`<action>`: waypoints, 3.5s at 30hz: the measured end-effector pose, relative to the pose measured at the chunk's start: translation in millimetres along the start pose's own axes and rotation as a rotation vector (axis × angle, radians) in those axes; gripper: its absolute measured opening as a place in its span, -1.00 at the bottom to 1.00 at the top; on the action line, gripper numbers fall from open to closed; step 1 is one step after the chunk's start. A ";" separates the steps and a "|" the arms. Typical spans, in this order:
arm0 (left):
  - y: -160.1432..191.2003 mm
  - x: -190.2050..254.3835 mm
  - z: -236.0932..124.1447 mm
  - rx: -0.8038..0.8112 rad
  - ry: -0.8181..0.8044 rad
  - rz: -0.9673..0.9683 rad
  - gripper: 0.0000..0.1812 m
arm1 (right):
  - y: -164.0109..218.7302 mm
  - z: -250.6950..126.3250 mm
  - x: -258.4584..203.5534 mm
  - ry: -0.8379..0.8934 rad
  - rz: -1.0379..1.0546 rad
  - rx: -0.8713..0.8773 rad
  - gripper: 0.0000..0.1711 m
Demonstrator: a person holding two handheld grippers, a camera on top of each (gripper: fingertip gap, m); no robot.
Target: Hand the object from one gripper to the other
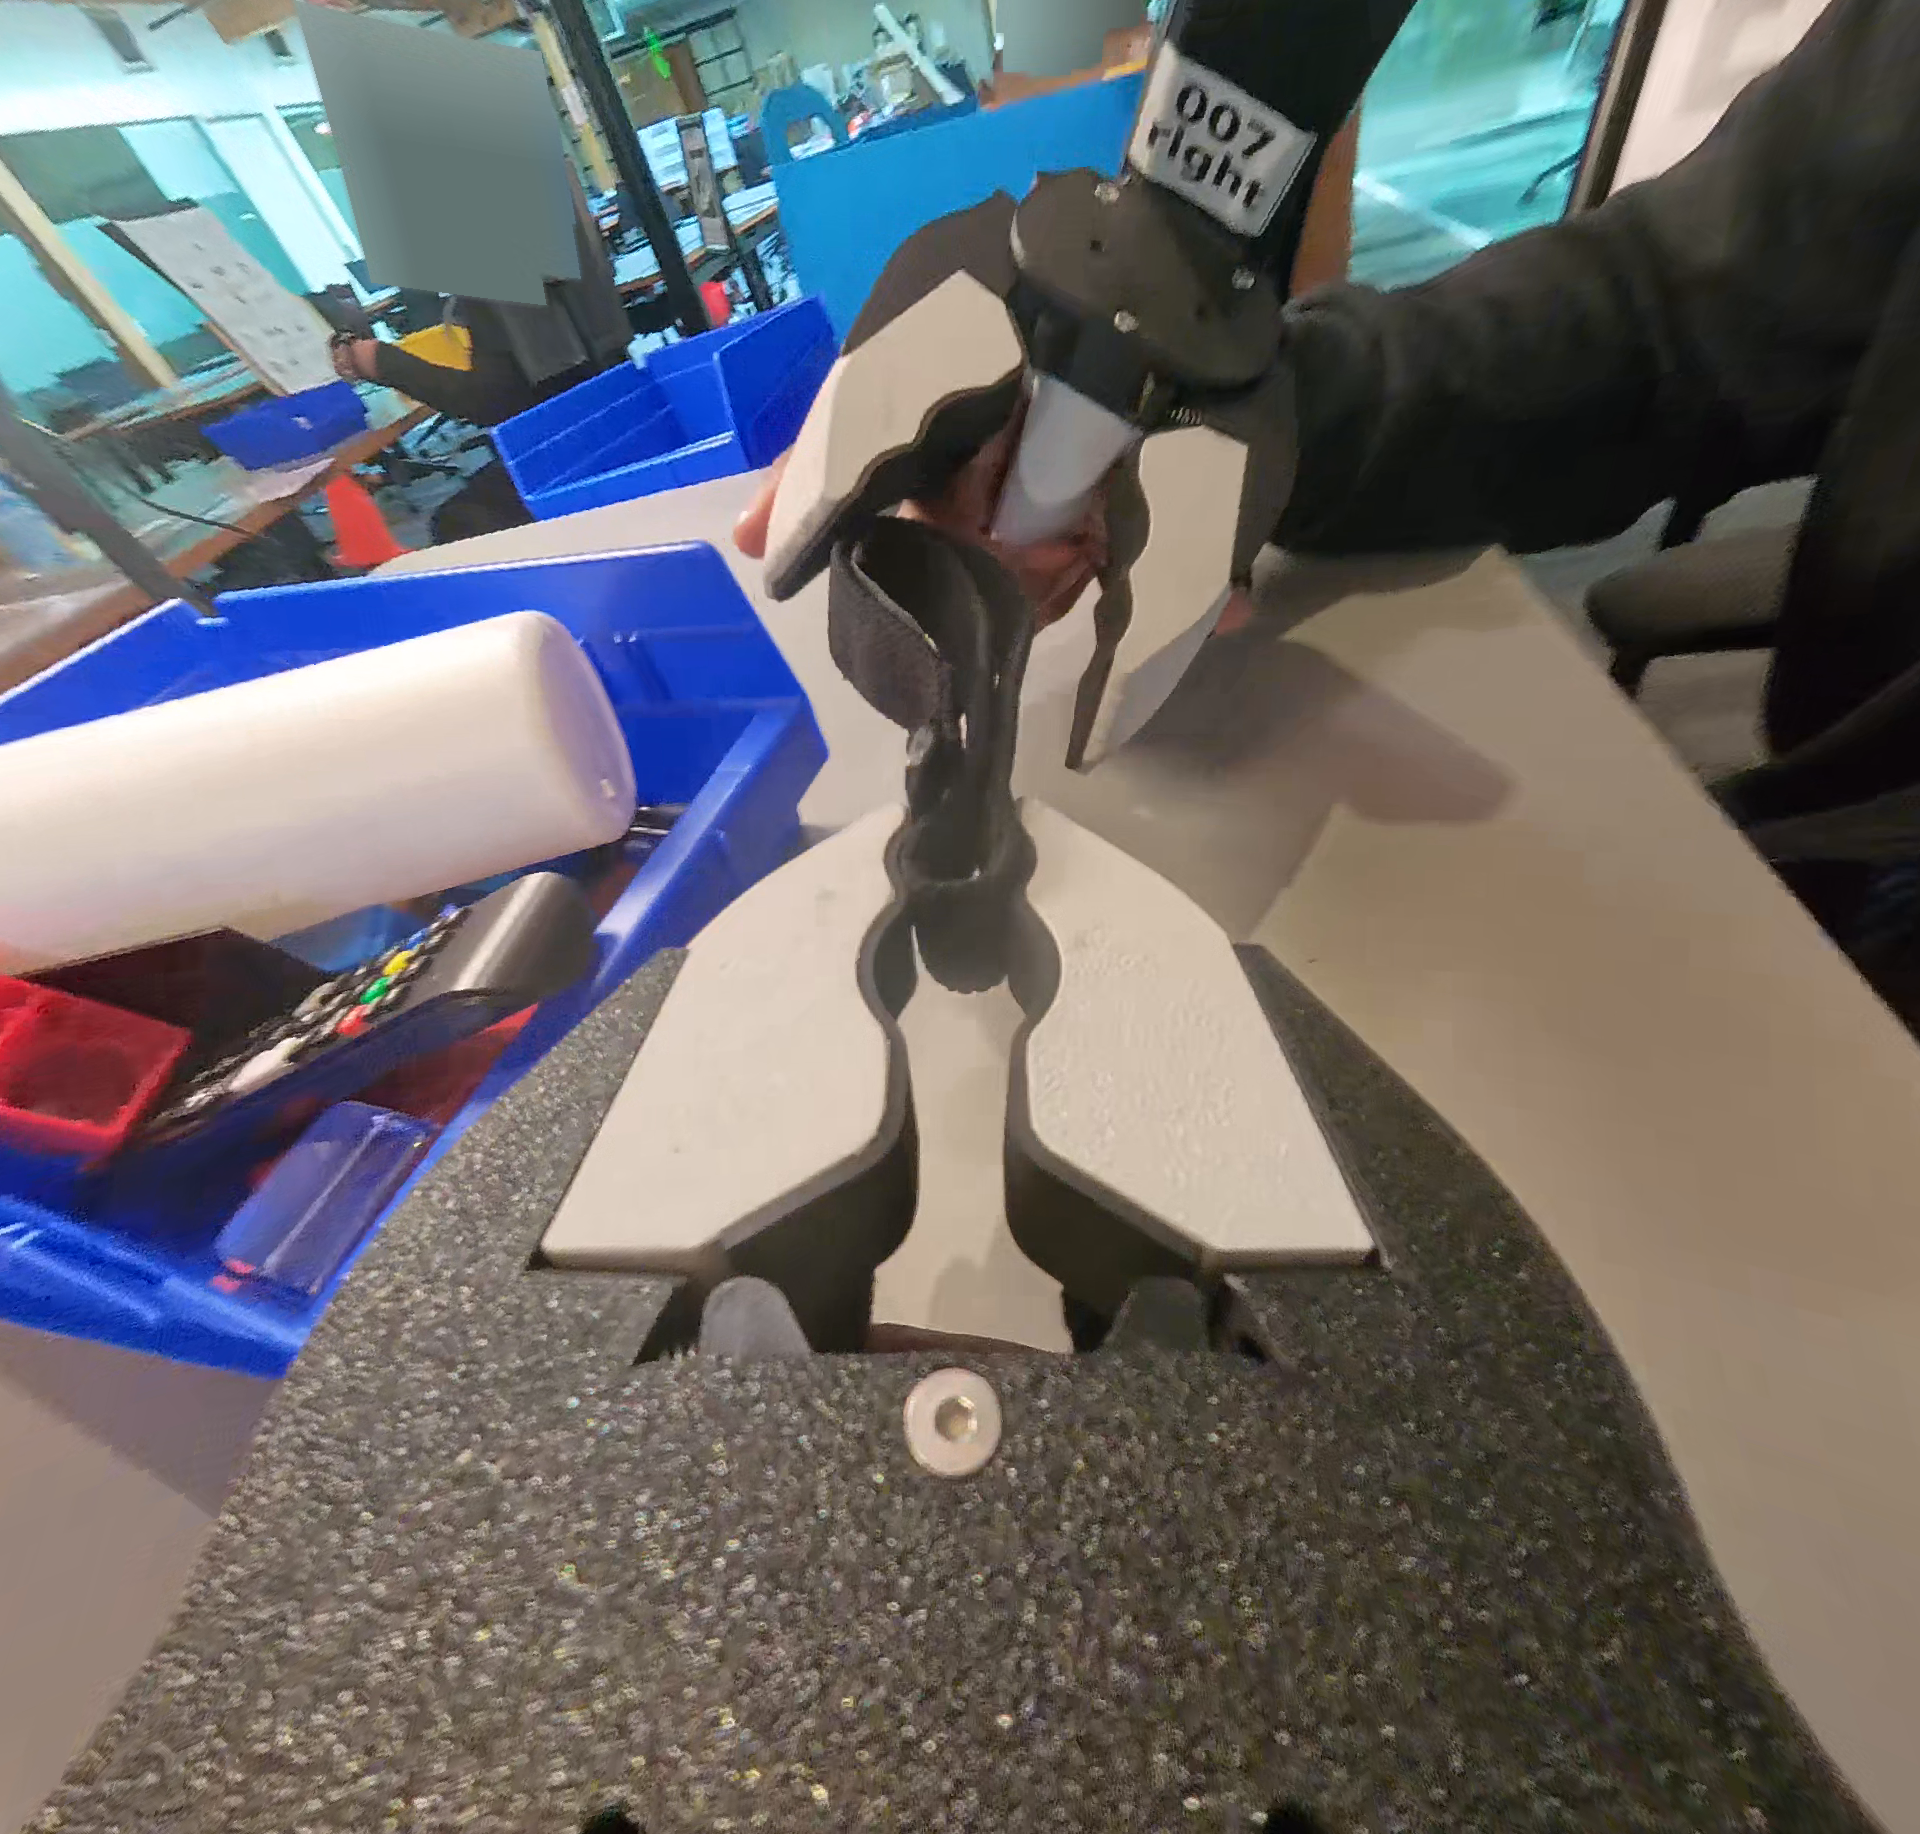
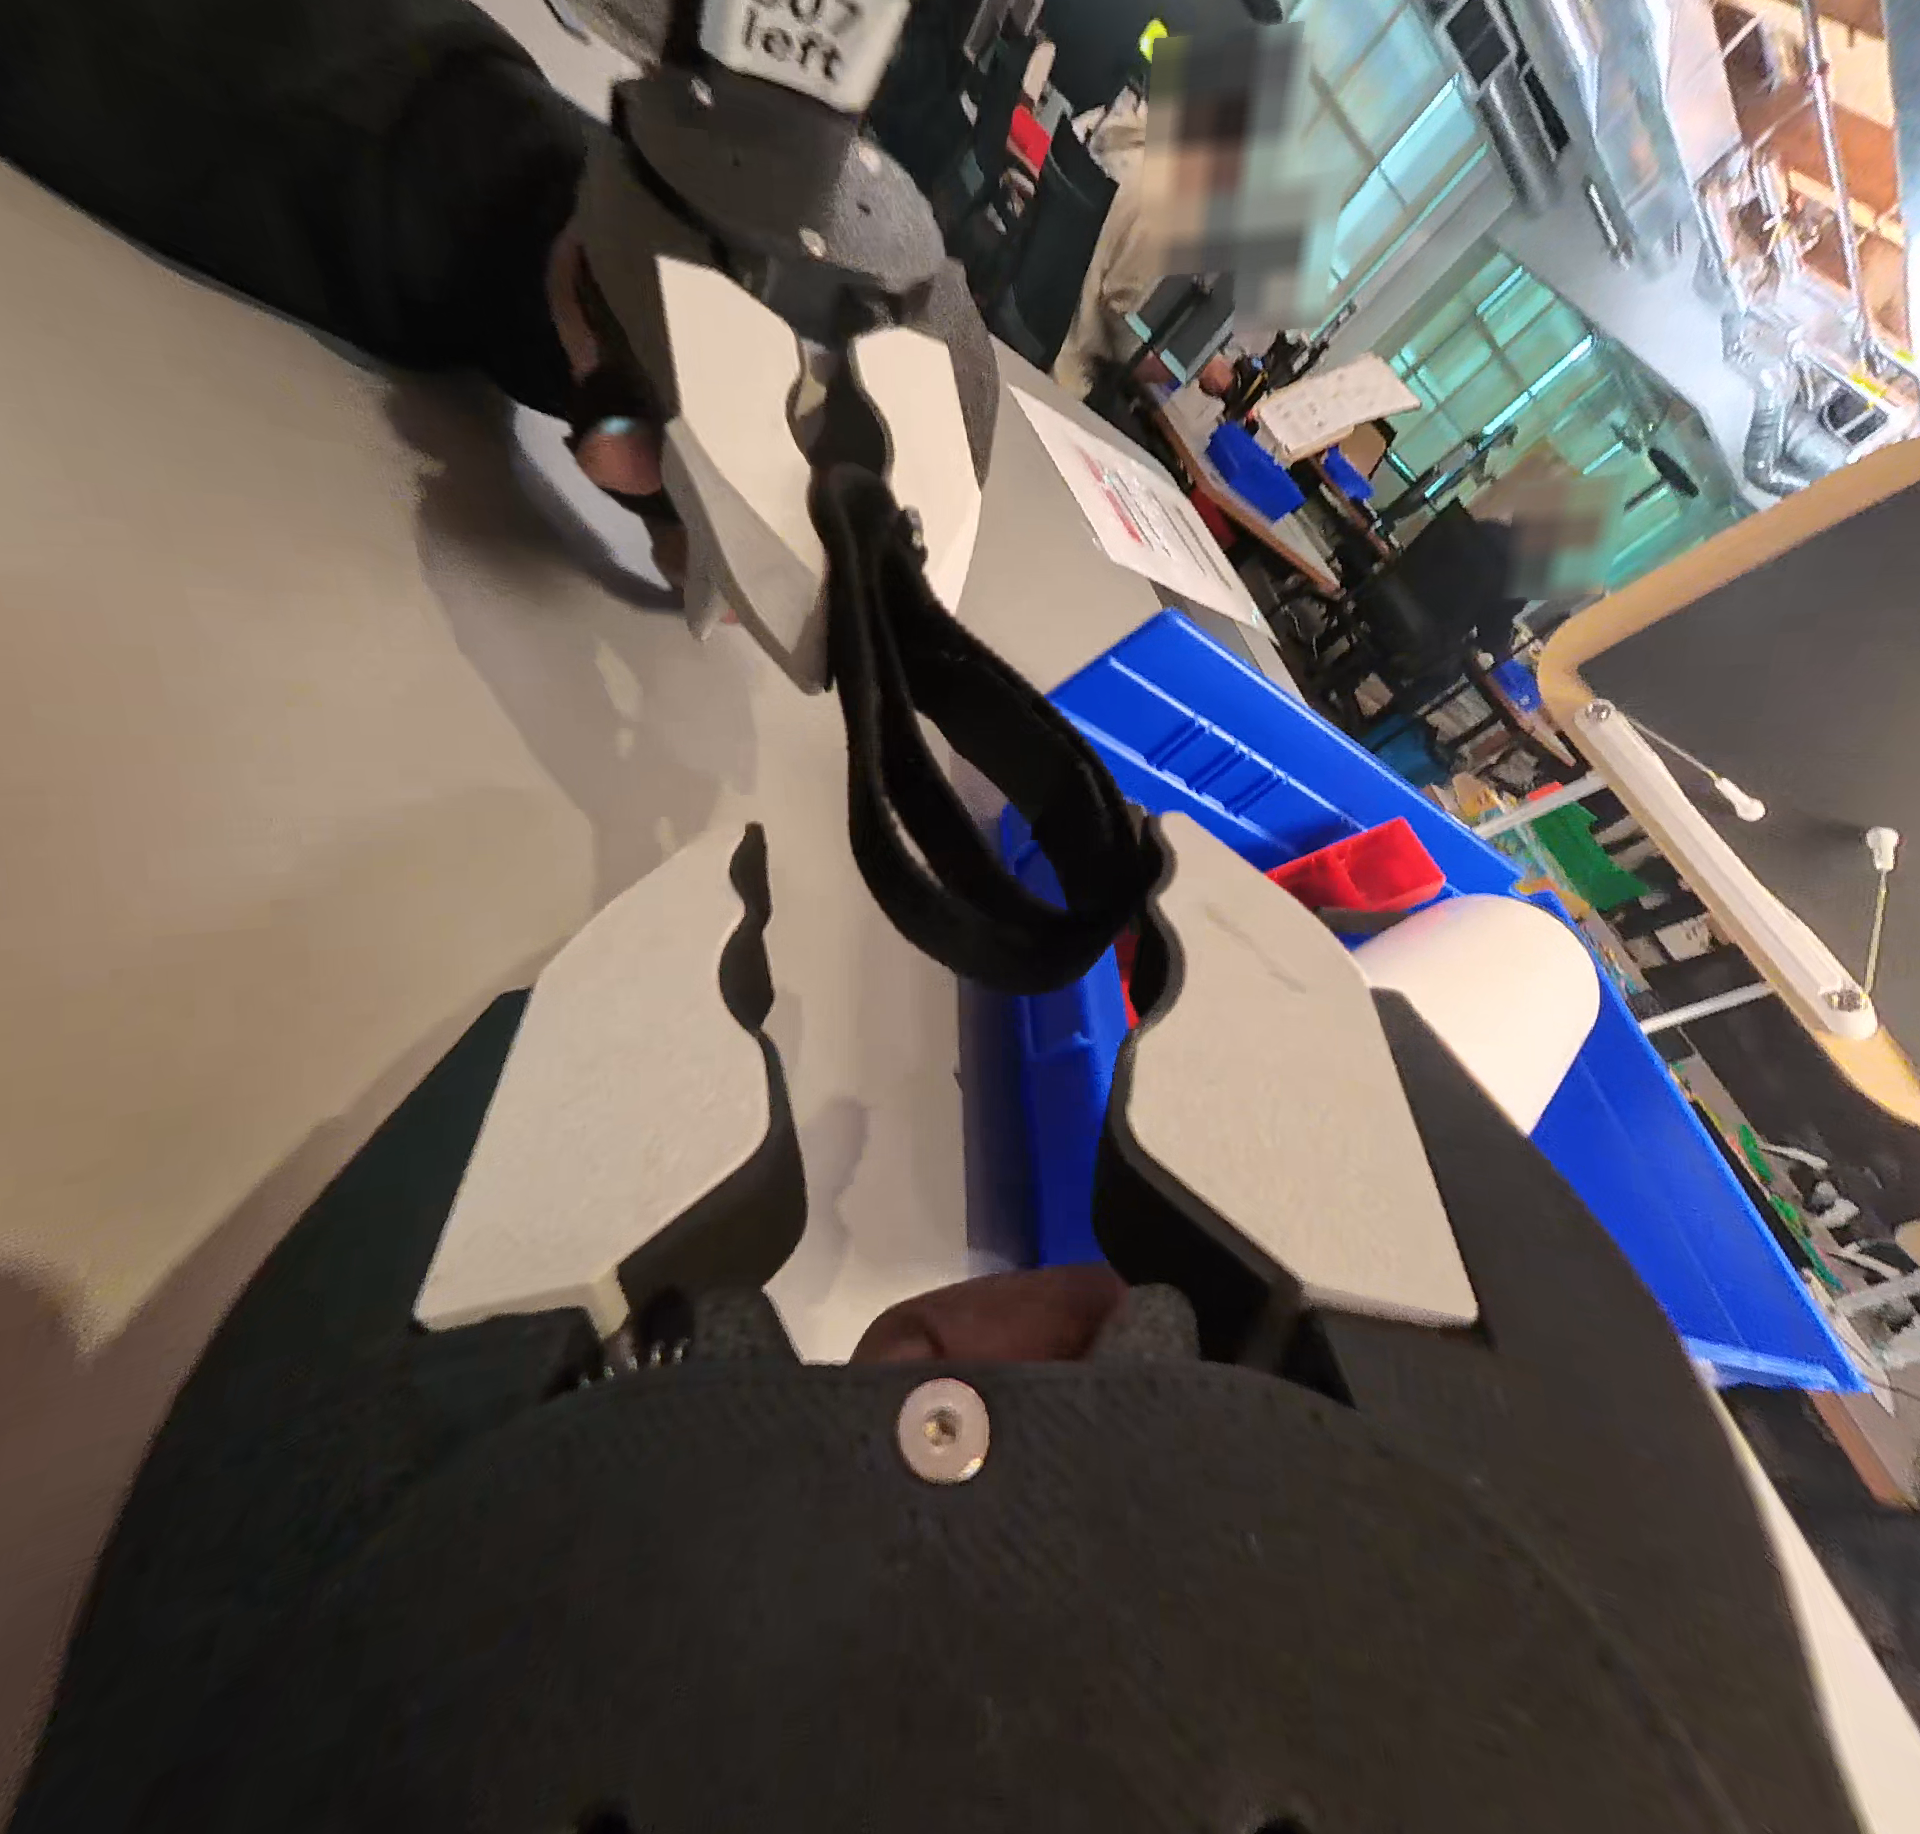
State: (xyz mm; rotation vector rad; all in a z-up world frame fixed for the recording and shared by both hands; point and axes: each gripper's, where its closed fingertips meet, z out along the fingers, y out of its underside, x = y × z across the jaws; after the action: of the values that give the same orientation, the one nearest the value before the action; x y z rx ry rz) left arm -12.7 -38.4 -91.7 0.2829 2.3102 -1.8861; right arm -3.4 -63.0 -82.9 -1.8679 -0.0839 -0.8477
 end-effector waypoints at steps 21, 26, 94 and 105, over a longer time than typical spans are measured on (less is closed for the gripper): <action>5.2 5.2 5.0 -0.031 0.004 0.040 -0.47 | 0.9 -0.6 3.4 -0.018 0.098 0.010 -0.77; -1.8 -1.6 2.4 -0.024 -0.062 0.106 -0.35 | 5.3 0.3 6.5 -0.001 0.098 -0.017 -0.81; -32.1 -0.6 -10.2 0.166 -0.085 0.158 -0.33 | 5.5 12.1 36.9 0.460 -0.074 -0.053 -0.89; -22.4 24.1 12.8 0.143 -0.021 0.173 -0.38 | -14.0 26.3 -36.9 -0.075 0.209 0.062 -0.89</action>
State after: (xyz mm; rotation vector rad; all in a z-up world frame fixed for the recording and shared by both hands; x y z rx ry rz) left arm -41.4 -54.0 -78.5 0.4616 2.0667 -1.9590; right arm -23.4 -23.2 -99.3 -1.8143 0.0378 -0.6250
